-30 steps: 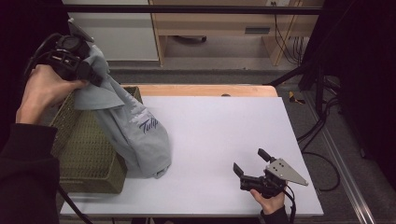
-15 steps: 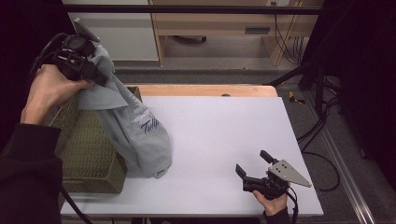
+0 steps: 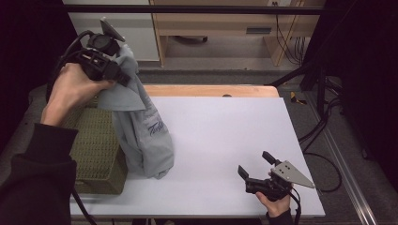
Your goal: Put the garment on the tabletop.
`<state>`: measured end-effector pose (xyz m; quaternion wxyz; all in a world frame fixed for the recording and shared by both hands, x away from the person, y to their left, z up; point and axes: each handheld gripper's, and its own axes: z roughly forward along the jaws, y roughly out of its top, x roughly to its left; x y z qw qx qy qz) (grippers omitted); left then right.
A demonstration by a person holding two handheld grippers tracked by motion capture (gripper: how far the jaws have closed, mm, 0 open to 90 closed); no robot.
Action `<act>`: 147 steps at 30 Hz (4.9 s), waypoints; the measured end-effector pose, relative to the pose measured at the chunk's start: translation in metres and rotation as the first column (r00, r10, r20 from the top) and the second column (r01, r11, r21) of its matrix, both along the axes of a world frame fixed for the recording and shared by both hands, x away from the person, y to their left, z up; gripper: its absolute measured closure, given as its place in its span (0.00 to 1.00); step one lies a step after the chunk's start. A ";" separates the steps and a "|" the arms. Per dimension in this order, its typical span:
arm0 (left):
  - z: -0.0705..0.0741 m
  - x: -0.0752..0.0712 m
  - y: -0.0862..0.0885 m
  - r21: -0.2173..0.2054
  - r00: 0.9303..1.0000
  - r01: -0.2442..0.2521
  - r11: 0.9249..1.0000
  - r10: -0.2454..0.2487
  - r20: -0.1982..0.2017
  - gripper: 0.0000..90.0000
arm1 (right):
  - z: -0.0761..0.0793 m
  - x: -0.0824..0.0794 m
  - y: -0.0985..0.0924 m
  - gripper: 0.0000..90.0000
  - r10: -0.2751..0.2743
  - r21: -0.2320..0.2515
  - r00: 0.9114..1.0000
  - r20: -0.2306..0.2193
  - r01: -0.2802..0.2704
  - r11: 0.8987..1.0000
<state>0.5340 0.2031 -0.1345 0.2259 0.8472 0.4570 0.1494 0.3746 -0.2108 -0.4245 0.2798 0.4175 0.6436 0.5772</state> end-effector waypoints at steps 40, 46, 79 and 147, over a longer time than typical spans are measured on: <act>-0.049 -0.013 -0.110 -0.055 0.955 0.290 0.955 -0.286 0.079 0.91 | 0.000 -0.001 -0.001 0.00 0.011 -0.007 1.000 0.009 -0.011 1.000; -0.075 -0.010 -0.115 -0.046 0.955 0.296 0.954 -0.295 0.041 0.90 | -0.001 0.000 -0.001 0.00 0.013 0.017 1.000 0.005 -0.013 1.000; -0.195 0.003 -0.131 -0.042 0.932 0.344 0.938 -0.347 -0.109 0.85 | -0.002 0.000 -0.004 0.01 0.008 0.013 1.000 -0.006 -0.008 1.000; -0.200 -0.077 -0.054 -0.403 0.904 0.357 0.843 -0.204 0.376 0.01 | -0.003 0.002 -0.004 0.00 0.019 0.024 1.000 -0.020 -0.019 1.000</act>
